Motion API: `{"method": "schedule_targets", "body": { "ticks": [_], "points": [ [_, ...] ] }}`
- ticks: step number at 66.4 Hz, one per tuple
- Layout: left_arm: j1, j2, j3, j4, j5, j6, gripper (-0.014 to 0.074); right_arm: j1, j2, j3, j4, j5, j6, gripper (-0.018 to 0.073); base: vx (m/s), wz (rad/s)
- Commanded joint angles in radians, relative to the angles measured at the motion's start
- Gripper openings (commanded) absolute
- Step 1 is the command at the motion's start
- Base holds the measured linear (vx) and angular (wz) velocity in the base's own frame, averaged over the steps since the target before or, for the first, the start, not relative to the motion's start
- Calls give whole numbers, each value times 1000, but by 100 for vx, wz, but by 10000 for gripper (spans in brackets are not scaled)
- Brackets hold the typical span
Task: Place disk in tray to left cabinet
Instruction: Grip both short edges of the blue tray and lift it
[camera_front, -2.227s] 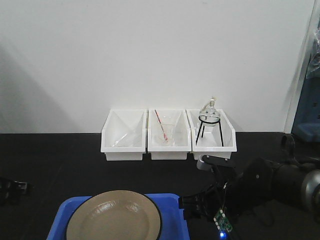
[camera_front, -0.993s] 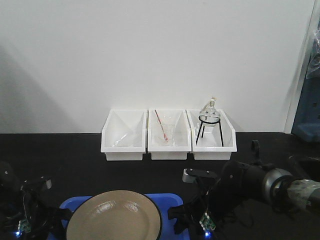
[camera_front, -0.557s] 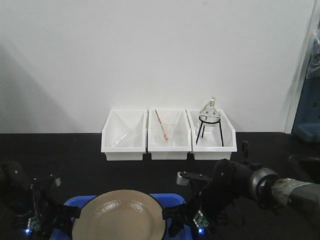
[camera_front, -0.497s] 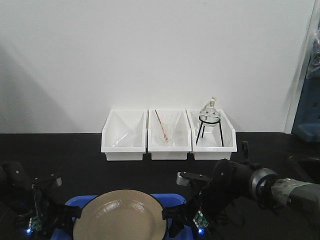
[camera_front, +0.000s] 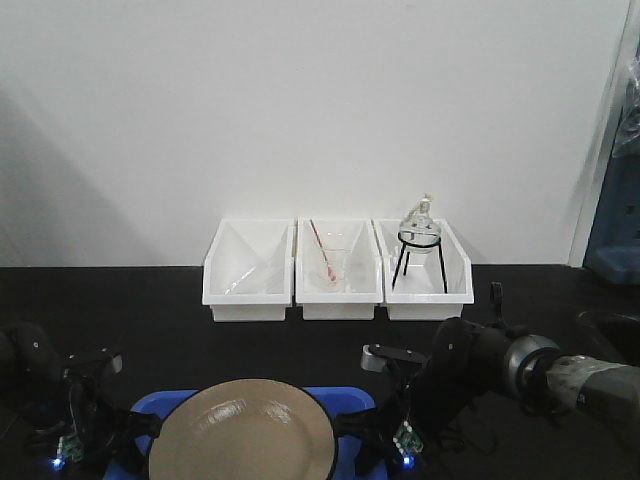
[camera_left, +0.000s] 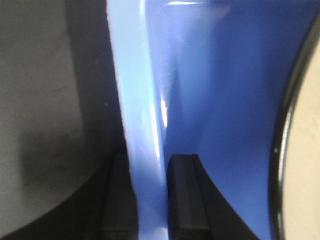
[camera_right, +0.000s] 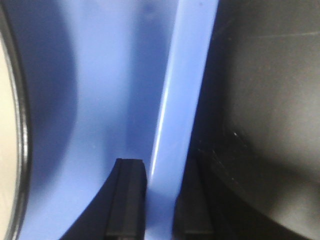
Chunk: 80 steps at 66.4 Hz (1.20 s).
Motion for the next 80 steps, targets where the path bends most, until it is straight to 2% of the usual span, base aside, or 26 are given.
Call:
{"method": "schedule_targets", "body": {
  "ticks": [1, 6, 18, 36, 43, 64, 80],
  "points": [
    [-28, -10, -4, -127, 60, 1, 60, 14, -34, -14, 66, 53, 1, 49, 0, 0],
    [-27, -14, -10, -140, 88, 1, -11, 13, -37, -14, 65, 79, 13, 11, 0, 0],
    [-27, -28, -75, -140, 207, -11, -8, 9, -54, -16, 60, 115, 50, -11, 0, 0],
    [-27, -60, -181, -140, 310, -175, -3, -28, -127, -16, 106, 129, 77, -8, 0, 0],
    [-27, -60, -210, -142, 352, -214, -3, -55, -157, -31, 132, 168, 91, -5, 0, 0],
    [-27, -60, -329, -162, 454, -293, -3, -95, -164, -216, 133, 321, 124, -5, 0, 0],
    [-27, -90, -435, -166, 454, -352, -1, -118, -164, -358, 123, 425, 178, -5, 0, 0]
  ]
}}
